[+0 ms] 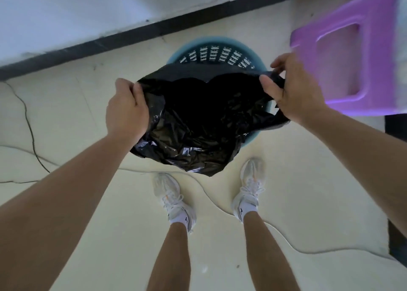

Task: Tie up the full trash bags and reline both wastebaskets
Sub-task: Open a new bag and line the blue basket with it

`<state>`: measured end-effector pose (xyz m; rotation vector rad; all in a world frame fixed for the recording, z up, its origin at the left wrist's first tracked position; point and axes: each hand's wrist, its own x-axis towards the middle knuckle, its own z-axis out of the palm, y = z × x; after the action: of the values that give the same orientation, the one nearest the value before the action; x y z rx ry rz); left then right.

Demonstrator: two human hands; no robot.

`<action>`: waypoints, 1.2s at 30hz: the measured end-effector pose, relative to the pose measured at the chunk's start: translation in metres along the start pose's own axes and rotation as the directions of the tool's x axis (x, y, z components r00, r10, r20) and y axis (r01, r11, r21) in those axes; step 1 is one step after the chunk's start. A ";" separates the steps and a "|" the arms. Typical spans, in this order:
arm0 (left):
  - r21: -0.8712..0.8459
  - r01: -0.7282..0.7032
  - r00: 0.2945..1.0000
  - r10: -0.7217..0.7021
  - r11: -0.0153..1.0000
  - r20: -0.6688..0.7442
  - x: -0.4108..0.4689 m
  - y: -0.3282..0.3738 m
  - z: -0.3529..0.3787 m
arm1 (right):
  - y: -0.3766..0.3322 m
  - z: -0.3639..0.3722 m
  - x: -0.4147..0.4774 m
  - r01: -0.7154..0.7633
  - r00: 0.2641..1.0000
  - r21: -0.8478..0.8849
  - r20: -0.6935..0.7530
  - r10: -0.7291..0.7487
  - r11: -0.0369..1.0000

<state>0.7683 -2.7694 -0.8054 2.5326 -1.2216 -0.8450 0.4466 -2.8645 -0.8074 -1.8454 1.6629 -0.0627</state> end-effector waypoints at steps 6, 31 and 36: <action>0.062 -0.046 0.998 0.048 0.997 -0.035 0.054 0.017 0.014 | 0.016 -0.014 0.044 0.171 0.982 -0.272 -0.031 -0.186 0.947; -0.279 0.459 0.829 -0.294 0.843 0.476 0.120 0.002 0.069 | 0.051 0.061 0.109 -0.663 0.741 0.487 0.324 0.588 0.568; -0.370 0.476 0.877 -0.462 0.798 0.131 0.078 -0.010 0.033 | 0.065 0.042 0.094 -0.560 0.610 0.763 0.118 0.784 0.322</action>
<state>0.7945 -2.8212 -0.8678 2.5015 -0.3500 -1.1072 0.4262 -2.9311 -0.9073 -0.4024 2.0565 -0.5819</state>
